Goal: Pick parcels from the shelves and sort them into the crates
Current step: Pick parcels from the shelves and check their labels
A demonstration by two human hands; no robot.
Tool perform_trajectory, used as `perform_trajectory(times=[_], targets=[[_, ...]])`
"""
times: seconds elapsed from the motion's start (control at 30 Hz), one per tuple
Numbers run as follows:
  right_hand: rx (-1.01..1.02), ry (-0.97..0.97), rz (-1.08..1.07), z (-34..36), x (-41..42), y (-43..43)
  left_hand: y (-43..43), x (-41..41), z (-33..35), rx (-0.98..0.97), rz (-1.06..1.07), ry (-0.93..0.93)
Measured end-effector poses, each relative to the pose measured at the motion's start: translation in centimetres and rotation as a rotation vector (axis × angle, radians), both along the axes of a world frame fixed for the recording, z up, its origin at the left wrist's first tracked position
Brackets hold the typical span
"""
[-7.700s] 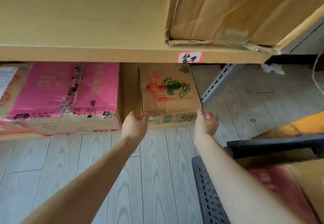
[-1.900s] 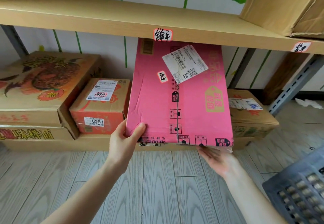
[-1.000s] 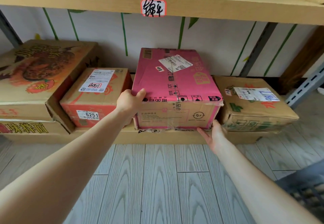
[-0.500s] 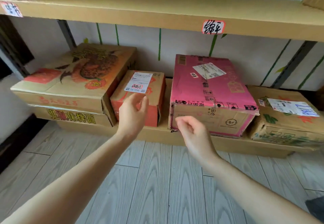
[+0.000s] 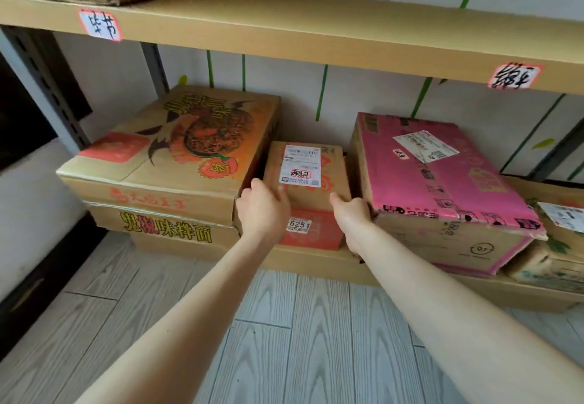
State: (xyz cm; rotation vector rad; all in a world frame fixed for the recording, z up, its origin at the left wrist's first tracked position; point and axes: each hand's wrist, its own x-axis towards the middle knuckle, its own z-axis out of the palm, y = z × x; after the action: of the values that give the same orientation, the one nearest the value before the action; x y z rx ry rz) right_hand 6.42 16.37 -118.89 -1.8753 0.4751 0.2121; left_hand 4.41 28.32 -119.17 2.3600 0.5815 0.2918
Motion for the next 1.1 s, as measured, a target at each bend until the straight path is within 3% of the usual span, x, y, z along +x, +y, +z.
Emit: perform_trajectory(times=[0.1,0.2,0.33,0.43,0.7,0.87,1.1], targets=[[0.086,0.040,-0.065,0.3,-0.1,-0.2,0.4,0.1,-0.2,-0.043,0.036,0.003],[0.121,0.011,-0.064,1.1,-0.8,-1.0,1.3,-0.4,0.7,-0.129,0.050,-0.133],[0.131,-0.215,0.004,3.1,-2.3,-2.6,1.7,-2.0,3.0,-0.270,0.034,-0.409],[0.121,-0.370,0.063,3.9,-2.7,-3.2,1.2,-2.9,3.3,-0.461,0.100,-0.459],[0.137,-0.256,0.165,6.1,-3.9,-4.2,0.7,-4.0,5.0,-0.412,0.217,-0.309],[0.124,0.015,0.299,12.0,-8.6,-5.6,-1.1,-8.3,12.7,-0.304,0.201,-0.113],[0.249,0.297,-0.034,24.0,-17.5,-12.6,-8.5,-13.4,24.5,-0.263,0.041,0.245]])
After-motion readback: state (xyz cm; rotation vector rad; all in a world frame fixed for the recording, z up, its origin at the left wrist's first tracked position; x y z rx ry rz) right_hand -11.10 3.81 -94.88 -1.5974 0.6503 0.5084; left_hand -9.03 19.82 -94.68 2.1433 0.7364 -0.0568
